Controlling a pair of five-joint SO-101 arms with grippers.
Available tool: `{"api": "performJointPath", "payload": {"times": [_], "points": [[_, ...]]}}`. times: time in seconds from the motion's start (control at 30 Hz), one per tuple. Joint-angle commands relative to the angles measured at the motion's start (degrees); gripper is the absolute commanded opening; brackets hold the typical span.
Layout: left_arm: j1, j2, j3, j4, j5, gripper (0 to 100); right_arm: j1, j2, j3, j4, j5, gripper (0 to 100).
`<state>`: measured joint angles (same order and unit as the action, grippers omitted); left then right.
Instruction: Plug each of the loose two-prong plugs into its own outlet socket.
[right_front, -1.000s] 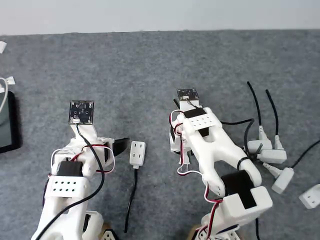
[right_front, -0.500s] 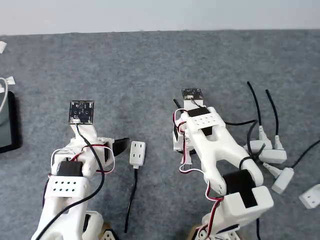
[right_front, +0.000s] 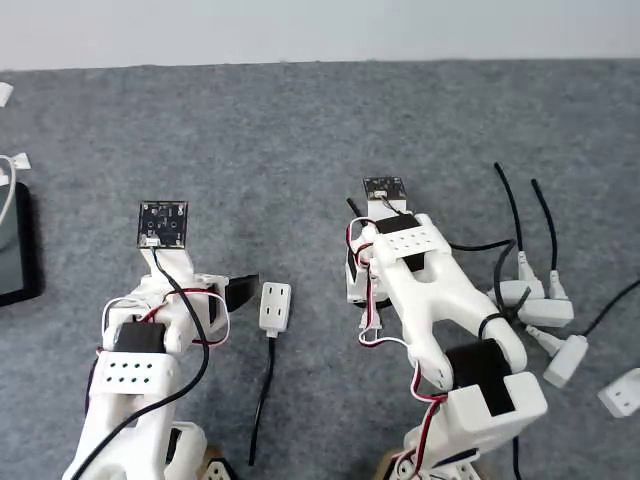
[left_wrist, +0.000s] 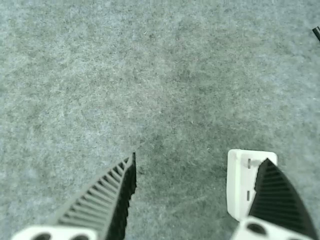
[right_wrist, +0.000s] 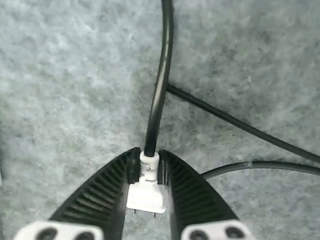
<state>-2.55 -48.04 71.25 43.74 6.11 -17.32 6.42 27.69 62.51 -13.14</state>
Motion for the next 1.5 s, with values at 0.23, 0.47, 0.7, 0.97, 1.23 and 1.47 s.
{"api": "performJointPath", "payload": {"times": [0.23,0.47,0.7,0.97,1.23,1.47], "points": [[-0.09,-1.05,-0.48,-1.41,-0.62,35,-1.71,-19.3,1.67,0.84,6.95,0.8],[-0.09,5.19,-1.1,-6.33,-0.53,14,-10.33,-33.89,3.08,2.86,11.16,0.8],[-0.09,24.18,-11.03,-5.27,-0.79,2,-22.46,-40.22,3.25,2.59,11.52,0.8],[-0.26,30.68,-16.75,0.35,-6.68,2,-24.31,-44.26,3.43,2.33,10.64,0.8],[-0.35,30.95,-16.84,0.35,-4.92,2,-17.63,-56.31,3.16,2.68,10.02,0.8],[0.18,31.12,-16.75,1.58,-5.1,2,-26.59,-62.2,2.9,2.15,12.84,0.8]]}}
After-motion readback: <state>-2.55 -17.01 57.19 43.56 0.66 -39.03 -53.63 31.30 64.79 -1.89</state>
